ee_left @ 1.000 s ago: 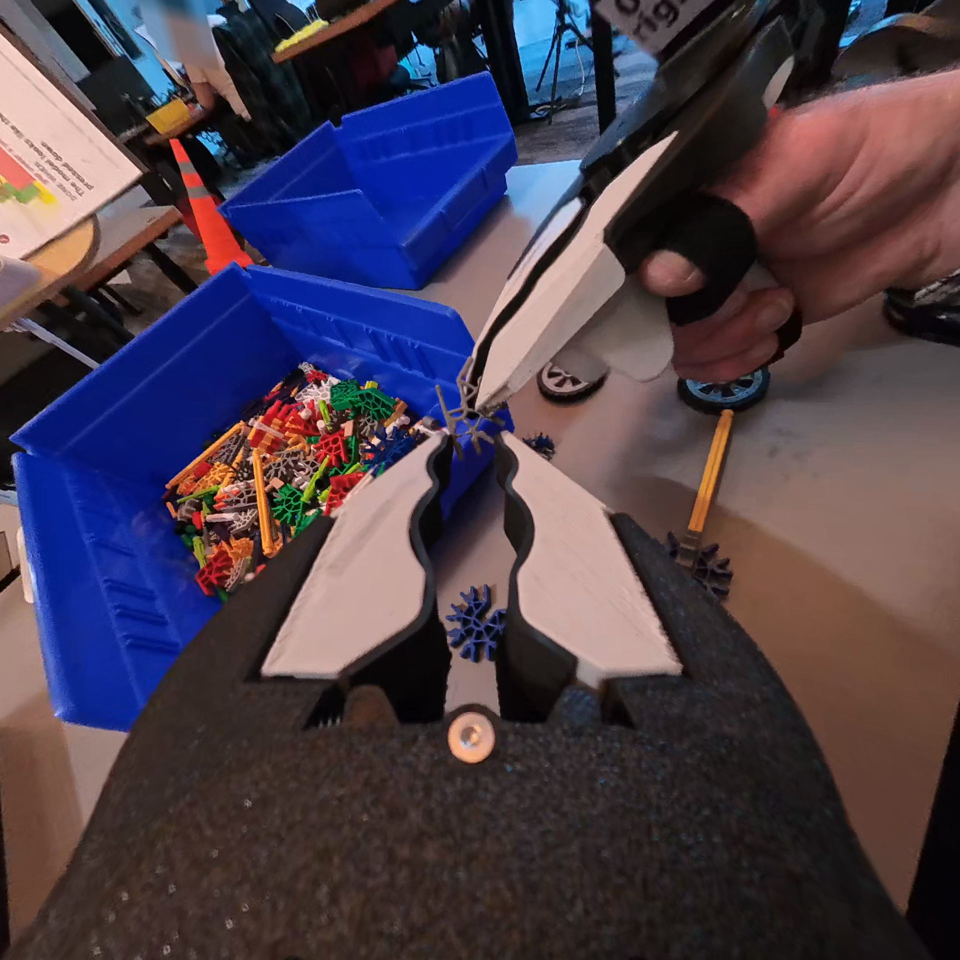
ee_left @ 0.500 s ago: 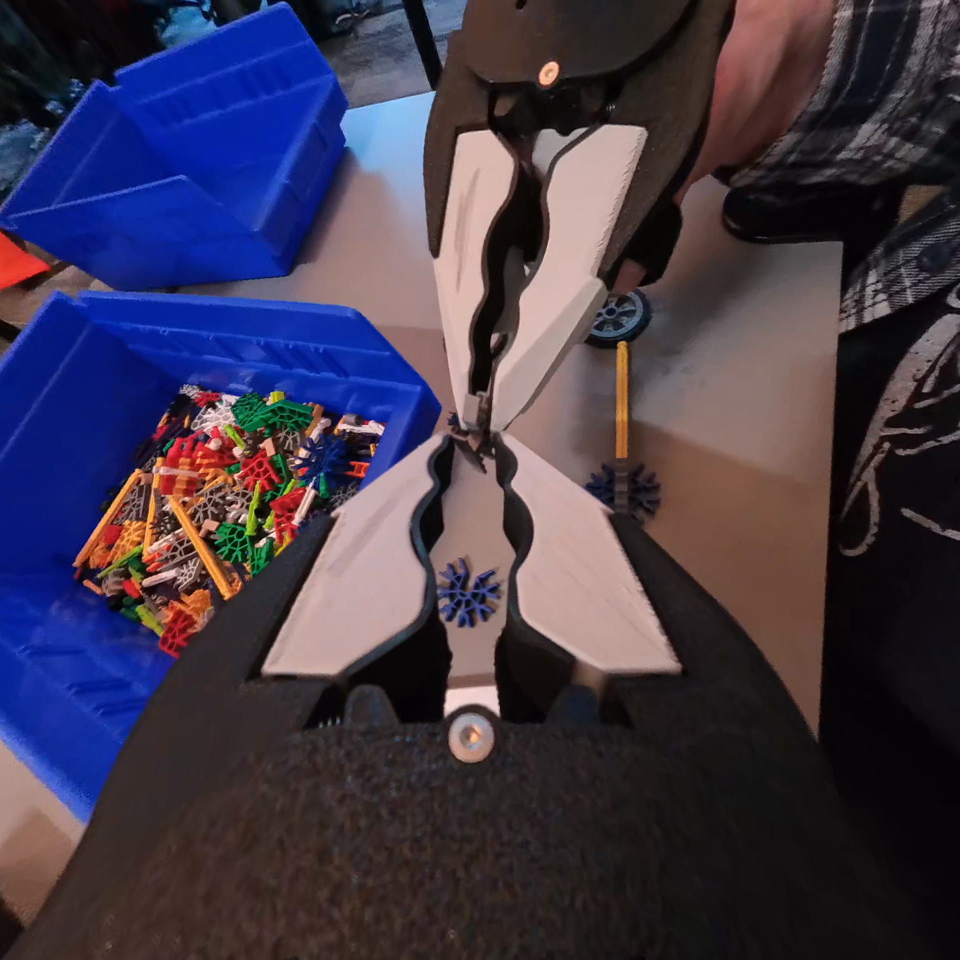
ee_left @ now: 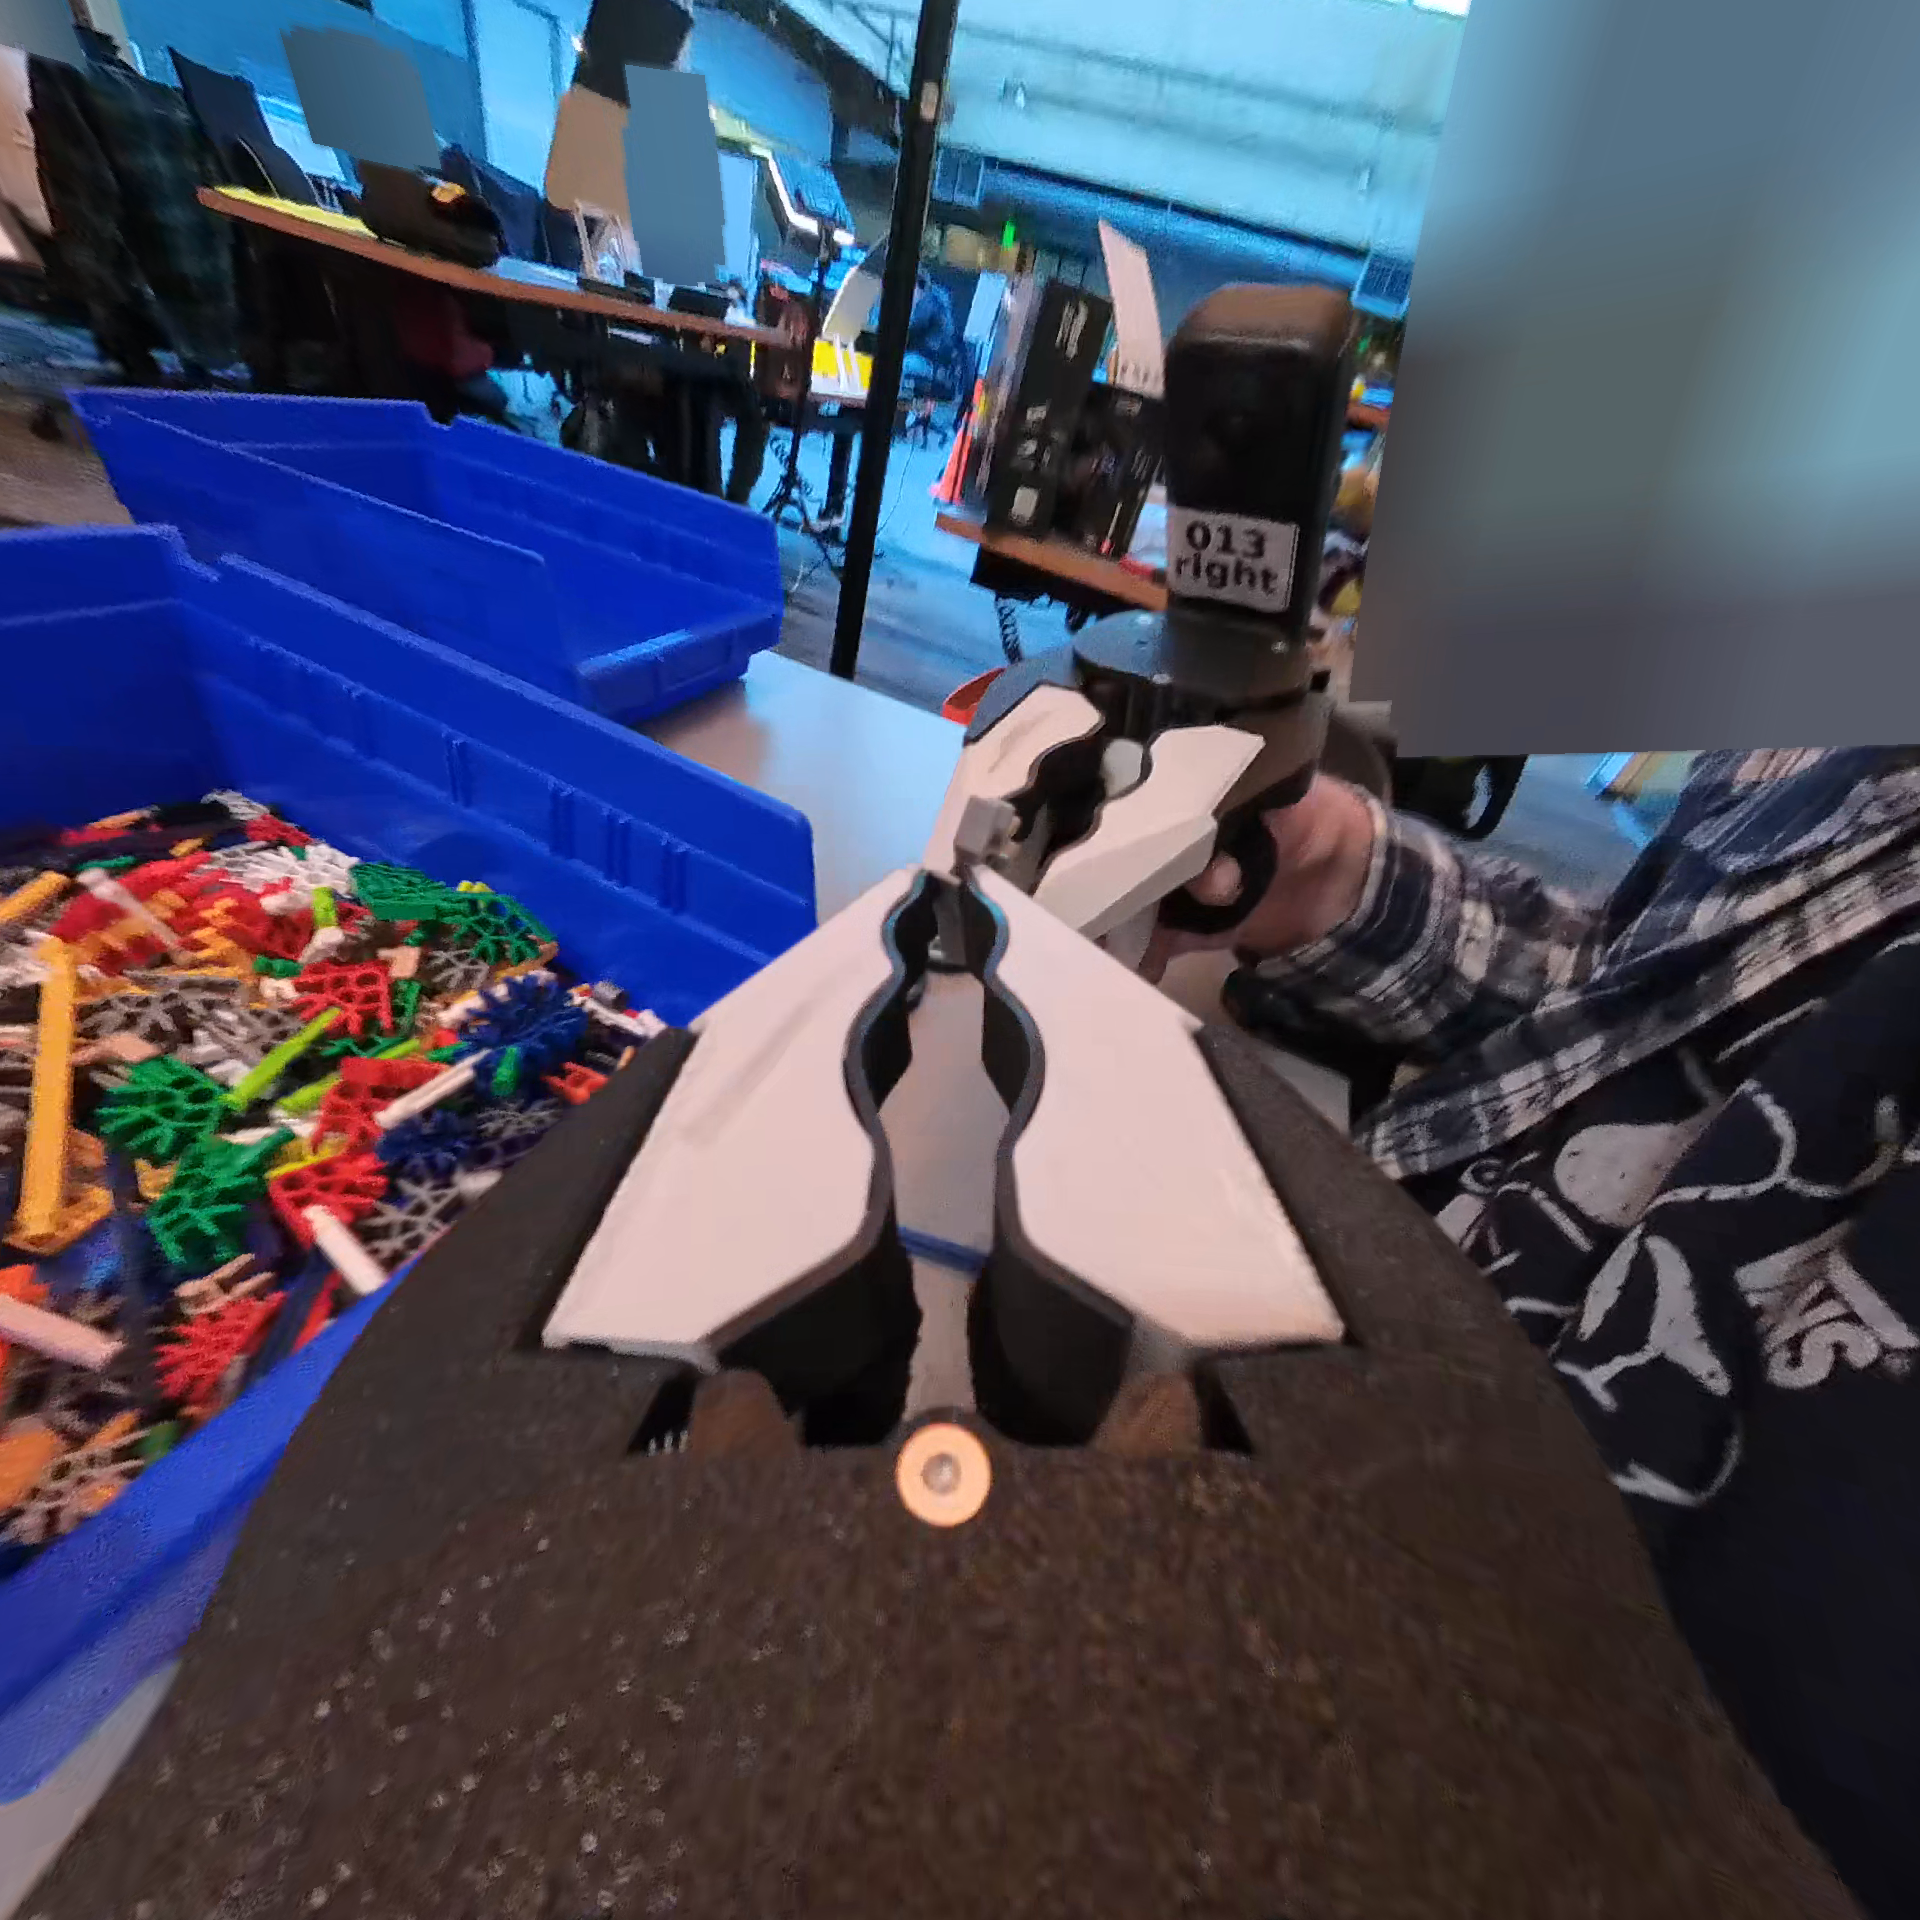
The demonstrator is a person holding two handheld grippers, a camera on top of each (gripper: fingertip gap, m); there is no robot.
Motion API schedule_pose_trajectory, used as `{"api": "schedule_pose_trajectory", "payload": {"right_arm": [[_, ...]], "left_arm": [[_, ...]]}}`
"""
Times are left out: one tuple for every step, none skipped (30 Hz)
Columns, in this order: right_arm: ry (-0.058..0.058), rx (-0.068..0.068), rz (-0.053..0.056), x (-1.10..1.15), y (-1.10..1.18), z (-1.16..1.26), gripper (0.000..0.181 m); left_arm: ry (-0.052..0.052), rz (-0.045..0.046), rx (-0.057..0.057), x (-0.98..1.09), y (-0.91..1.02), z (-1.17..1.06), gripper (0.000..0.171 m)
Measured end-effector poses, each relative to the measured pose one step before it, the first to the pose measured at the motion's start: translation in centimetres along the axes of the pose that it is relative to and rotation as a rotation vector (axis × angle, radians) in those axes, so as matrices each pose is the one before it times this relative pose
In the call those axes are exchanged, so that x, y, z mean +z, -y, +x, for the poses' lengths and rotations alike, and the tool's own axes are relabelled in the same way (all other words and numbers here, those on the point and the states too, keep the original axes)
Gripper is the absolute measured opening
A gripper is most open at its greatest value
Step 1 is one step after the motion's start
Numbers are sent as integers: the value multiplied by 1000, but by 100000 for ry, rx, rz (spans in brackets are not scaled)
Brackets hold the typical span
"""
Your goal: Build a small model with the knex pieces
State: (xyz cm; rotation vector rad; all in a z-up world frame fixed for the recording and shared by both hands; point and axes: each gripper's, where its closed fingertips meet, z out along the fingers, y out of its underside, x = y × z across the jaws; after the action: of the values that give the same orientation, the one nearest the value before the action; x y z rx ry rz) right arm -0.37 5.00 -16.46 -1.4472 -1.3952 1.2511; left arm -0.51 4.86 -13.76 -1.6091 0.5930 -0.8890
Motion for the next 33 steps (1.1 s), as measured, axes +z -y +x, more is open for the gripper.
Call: {"api": "schedule_pose_trajectory", "payload": {"right_arm": [[314,681,1323,67,152,-70,17],[200,682,1529,27,190,-50,17],[385,1020,2140,-36,306,-43,17],[692,1239,1913,-65,275,-52,15],[594,792,941,-69,149,-34,14],[312,40,73,-18,20,-30,11],[155,-475,-180,13,-8,-80,8],[-122,-890,25,13,26,-86,6],[-555,-1320,-9,-10,44,-32,6],[-614,-1335,-497,-18,-15,-9,6],[-506,-857,-625,-34,-40,25,6],[-968,-343,89,-94,56,154,5],[-1083,253,474,-145,100,234,5],[-850,802,225,-147,72,266,6],[-760,879,-99,-116,18,254,6],[-758,500,-627,-71,-90,221,5],[-778,-92,-1183,-2,-182,173,6],[-646,-538,-1465,68,-248,94,5],[-412,-768,-1319,116,-247,10,5],[-64,-831,-864,129,-178,-57,6],[228,-713,-602,117,-136,-108,6],[204,-568,-539,96,-107,-89,6],[-40,-439,-502,55,-97,-26,6],[-208,-291,-471,24,-85,25,6],[-178,-141,-392,1,-87,50,6],[-146,68,-204,-31,-49,57,6],[-101,224,-33,-27,-35,60,6],[-14,223,-30,3,-28,39,6],[39,126,-180,35,-50,21,6],[93,-35,-383,76,-89,-12,6],[70,-232,-621,85,-139,-22,6],[-89,-472,-925,107,-183,-20,6],[-166,-663,-1187,124,-230,-13,6]], "left_arm": [[-1420,1480,-2777,114,-136,133,3],[-878,832,-1946,153,-185,96,3],[-109,471,-979,154,-193,26,3],[-661,196,-950,159,-191,106,3],[-541,749,-1330,113,-50,71,3],[-44,1128,-1685,56,40,-62,3],[-301,653,-1537,34,-8,-50,3],[-772,834,-1606,3,31,-8,3],[-706,283,-1455,7,11,-1,3],[-328,-1006,-283,-6,-85,5,4],[206,-2143,1224,-83,-120,-21,4],[1392,-2960,2270,-185,-134,-175,8],[2308,-4075,2522,-248,-247,-353,14],[2752,-5538,2949,-315,-491,-468,19],[3186,-7164,4131,-298,-798,-503,24],[3312,-8952,5100,-254,-1139,-485,29],[4408,-9700,5691,-180,-1320,-615,34],[5679,-9470,6310,-93,-1349,-739,38],[4885,-9101,5981,73,-1363,-602,41],[2928,-8232,4442,252,-1302,-348,43],[1486,-6861,2656,430,-1156,-159,45],[-283,-4537,1443,536,-833,100,45],[-1771,-2213,541,519,-504,324,45],[-1747,-1415,-264,467,-358,274,45],[-493,-1380,-354,386,-329,62,45],[388,-1456,3,314,-321,-85,45],[340,-1268,208,262,-284,-51,44],[256,-1156,-23,245,-256,-59,43],[554,-987,-390,223,-213,-99,42],[-470,1007,-783,97,112,40,40],[-638,335,-479,93,15,80,37],[-239,595,-38,61,59,33,35],[-3,309,161,25,31,-16,35]]}}
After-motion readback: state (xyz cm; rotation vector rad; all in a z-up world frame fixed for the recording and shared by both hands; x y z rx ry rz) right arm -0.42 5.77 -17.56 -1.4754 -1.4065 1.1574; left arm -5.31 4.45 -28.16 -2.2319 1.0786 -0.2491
